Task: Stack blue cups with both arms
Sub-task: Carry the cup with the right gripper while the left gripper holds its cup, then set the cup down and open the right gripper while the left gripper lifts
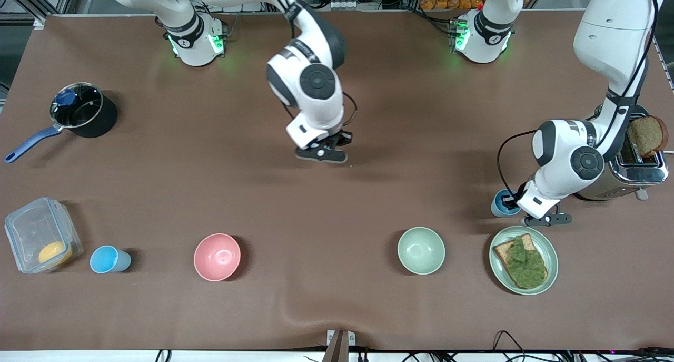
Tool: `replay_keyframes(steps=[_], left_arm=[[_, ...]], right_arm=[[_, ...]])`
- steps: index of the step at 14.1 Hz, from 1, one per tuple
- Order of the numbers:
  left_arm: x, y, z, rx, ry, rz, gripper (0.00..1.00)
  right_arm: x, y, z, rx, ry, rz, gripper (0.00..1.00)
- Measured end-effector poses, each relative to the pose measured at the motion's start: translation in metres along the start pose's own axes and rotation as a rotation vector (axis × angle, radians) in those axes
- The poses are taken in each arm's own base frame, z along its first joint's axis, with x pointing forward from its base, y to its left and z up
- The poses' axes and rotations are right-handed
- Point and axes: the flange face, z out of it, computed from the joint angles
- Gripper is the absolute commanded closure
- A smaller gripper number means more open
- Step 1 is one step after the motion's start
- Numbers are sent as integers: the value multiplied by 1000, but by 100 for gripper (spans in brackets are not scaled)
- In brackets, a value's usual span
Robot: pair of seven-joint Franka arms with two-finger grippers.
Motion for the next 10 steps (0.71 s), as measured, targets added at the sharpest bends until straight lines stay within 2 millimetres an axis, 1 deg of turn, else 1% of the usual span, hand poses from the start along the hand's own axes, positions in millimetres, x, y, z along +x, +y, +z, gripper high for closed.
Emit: replay_keyframes(steps=[2, 4, 6, 7, 10], left_arm=[[3, 0, -8, -1, 17, -16, 100], [7, 1, -23, -1, 42, -24, 100], [11, 5, -41, -7, 70, -45, 100], [12, 11, -49, -13, 81, -60, 100], [11, 30, -64, -31, 97, -95, 100]], right_arm=[[-16, -18, 20, 17, 19, -4, 100], [-28, -31, 37, 32, 34, -19, 100], [-30, -33, 49, 25, 33, -22, 100], [-28, -32, 54, 17, 32, -21, 100], [-23, -28, 60, -12, 59, -38, 100]])
